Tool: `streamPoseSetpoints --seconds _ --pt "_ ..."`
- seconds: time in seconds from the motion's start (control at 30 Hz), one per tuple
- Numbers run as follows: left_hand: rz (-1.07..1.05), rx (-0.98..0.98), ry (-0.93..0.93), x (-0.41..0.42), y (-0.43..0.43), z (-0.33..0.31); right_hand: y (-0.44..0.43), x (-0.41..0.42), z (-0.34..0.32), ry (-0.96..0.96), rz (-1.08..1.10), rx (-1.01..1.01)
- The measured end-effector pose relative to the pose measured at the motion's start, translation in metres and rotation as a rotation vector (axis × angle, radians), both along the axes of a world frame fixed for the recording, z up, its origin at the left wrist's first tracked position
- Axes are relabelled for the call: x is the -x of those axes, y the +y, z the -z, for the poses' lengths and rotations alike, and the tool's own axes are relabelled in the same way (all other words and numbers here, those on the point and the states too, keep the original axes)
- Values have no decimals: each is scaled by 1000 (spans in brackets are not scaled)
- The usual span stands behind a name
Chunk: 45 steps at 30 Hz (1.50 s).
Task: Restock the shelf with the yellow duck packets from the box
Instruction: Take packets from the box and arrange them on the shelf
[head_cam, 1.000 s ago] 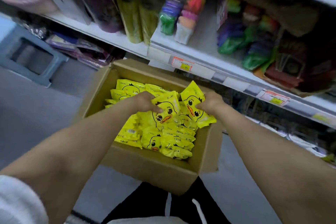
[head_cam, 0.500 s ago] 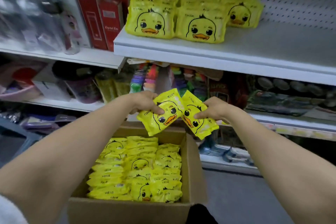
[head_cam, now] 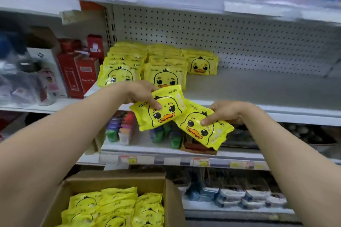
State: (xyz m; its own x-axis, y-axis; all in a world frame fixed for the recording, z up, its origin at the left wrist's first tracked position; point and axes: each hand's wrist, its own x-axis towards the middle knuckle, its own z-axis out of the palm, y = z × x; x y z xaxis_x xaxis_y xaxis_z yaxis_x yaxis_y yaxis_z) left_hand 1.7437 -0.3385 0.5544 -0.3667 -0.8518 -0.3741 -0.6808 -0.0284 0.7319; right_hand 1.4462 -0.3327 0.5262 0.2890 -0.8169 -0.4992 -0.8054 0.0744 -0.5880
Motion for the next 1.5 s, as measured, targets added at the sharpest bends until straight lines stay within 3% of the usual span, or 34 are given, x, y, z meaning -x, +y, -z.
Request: streamPoseSetpoints --seconds 0.2,0.33,0.53,0.83,1.13,1.5 --pt "-16 34 19 34 -40 -51 -32 51 -45 -120 43 -13" --pt "-57 145 -53 58 -76 -77 -59 85 -58 -121 126 98" --pt "-57 269 -105 103 -121 -100 -92 130 -61 -267 277 204" --pt "7 427 -418 182 -198 -84 -133 177 -60 -228 284 220" --pt "136 402 -632 209 -259 -52 -173 212 -44 -209 374 250" --pt "147 551 -552 194 -286 -23 -202 206 -36 -215 312 240"
